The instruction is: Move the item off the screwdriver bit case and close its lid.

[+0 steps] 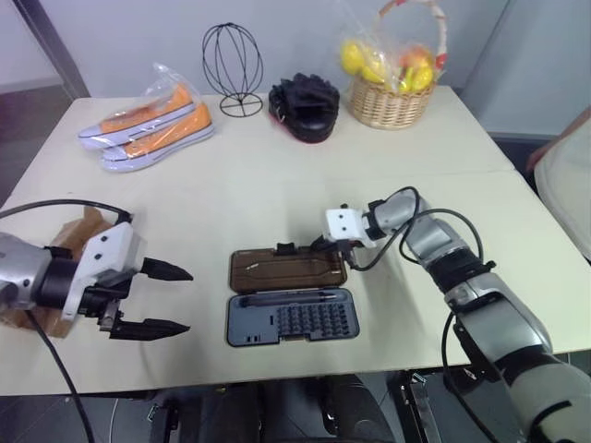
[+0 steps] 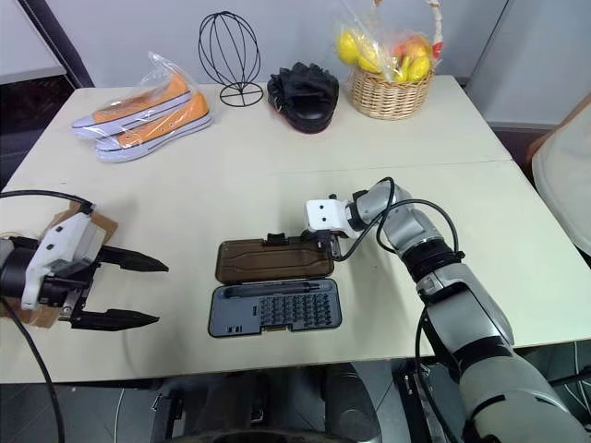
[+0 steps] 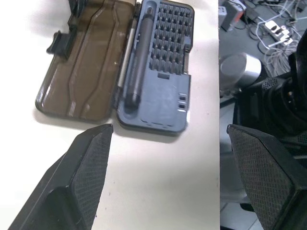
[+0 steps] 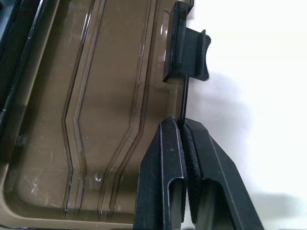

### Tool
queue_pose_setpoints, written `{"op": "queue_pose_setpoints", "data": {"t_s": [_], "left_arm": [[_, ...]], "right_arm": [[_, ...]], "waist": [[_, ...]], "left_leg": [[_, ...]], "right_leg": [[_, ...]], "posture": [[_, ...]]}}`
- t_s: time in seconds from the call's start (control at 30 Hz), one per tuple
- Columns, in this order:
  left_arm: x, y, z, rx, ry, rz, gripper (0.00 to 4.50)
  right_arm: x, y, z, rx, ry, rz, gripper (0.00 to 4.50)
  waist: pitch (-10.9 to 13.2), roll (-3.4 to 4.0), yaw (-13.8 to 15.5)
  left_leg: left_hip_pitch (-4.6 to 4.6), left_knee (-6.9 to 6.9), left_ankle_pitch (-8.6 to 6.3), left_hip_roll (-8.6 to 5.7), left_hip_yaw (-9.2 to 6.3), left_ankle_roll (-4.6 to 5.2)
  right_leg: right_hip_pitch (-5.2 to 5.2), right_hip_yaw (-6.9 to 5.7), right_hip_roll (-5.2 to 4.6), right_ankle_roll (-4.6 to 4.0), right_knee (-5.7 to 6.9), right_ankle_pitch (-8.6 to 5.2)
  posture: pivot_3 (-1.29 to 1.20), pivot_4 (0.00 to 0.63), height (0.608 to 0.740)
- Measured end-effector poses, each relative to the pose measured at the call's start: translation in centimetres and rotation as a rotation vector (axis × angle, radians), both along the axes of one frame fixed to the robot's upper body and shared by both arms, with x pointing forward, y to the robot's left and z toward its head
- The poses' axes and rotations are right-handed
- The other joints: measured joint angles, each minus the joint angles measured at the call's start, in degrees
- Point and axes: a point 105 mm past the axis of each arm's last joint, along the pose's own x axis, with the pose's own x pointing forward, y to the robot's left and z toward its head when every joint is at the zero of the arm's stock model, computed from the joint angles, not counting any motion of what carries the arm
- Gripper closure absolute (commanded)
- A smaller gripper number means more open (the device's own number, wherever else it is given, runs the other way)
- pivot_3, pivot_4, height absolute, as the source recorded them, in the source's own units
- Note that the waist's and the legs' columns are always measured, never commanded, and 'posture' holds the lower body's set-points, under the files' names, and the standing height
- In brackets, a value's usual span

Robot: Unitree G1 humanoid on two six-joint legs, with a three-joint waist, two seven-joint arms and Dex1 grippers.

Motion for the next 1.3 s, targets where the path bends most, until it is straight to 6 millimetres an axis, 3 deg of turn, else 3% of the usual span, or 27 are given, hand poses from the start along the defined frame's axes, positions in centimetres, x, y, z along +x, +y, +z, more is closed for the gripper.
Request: {"op": "queue_pose_setpoints", "data": {"t_s": [0.2,0.23,0.3,0.4,0.43,0.5,0.9,1.3], "left_arm": [[0.7,-1.5,-0.2,-0.093,-0.016,-0.005,0.52],[0.7,-1.8,-0.4,-0.113,-0.008,-0.001,0.77],[0.8,-2.5,-0.9,-0.149,0.003,0.003,1.33],[0.7,-3.7,-3.2,-0.193,0.066,0.0,2.83],[0.7,-4.1,-4.2,-0.196,0.087,0.002,3.53],[0.7,-4.4,-4.9,-0.198,0.103,-0.003,4.37],[2.7,-5.7,-10.2,-0.18,0.111,0.054,4.44],[3.0,-5.9,-10.5,-0.198,0.068,0.043,4.44]], "right_arm": [[-0.1,-0.4,0.1,0.008,0.018,-0.059,4.42],[-0.2,-0.4,0.0,0.009,0.019,-0.062,4.5],[-0.2,-0.3,0.0,0.012,0.017,-0.066,4.5],[-0.3,-0.3,0.0,0.016,0.01,-0.069,4.5],[-0.3,-0.3,0.0,0.018,0.009,-0.069,4.5],[-0.3,-0.3,0.0,0.018,0.009,-0.07,4.5],[-0.5,-0.2,0.0,0.016,0.01,-0.071,4.5],[-1.1,-0.5,0.1,0.004,-0.035,-0.081,4.5]], "waist": [[0.01,0.01,0.21],[0.01,0.01,0.16],[0.0,0.01,0.05],[0.0,0.0,-0.03],[0.0,0.0,-0.03],[0.0,0.0,-0.04],[-0.01,0.0,-0.11],[-0.01,0.01,-0.01]], "left_leg": [[0.11,-0.01,0.0,0.0,-0.03,0.0],[0.1,-0.03,0.0,0.0,-0.03,0.01],[0.13,-0.05,-0.01,0.0,-0.03,0.01],[0.13,-0.07,-0.01,0.0,-0.03,0.01],[0.14,-0.07,-0.01,-0.02,-0.03,0.01],[0.13,-0.07,-0.01,-0.01,-0.04,0.01],[0.15,-0.11,-0.02,0.01,-0.06,0.03],[0.15,-0.12,-0.03,0.03,-0.09,0.04]], "right_leg": [[0.15,-0.01,0.01,0.0,-0.08,-0.01],[0.14,-0.01,0.01,0.01,-0.08,0.0],[0.15,-0.01,0.0,0.02,-0.08,0.0],[0.15,-0.01,0.02,0.02,-0.09,0.0],[0.15,-0.01,0.02,0.02,-0.09,0.0],[0.15,-0.02,0.02,0.01,-0.09,0.0],[0.15,-0.03,0.0,0.02,-0.1,0.0],[0.16,-0.03,-0.05,0.01,-0.11,0.0]], "posture": [[0.0,0.15,0.74],[0.0,0.15,0.74],[0.0,0.15,0.74],[0.0,0.15,0.74],[0.0,0.15,0.74],[0.0,0.15,0.74],[0.0,0.15,0.74],[0.0,0.15,0.74]]}}
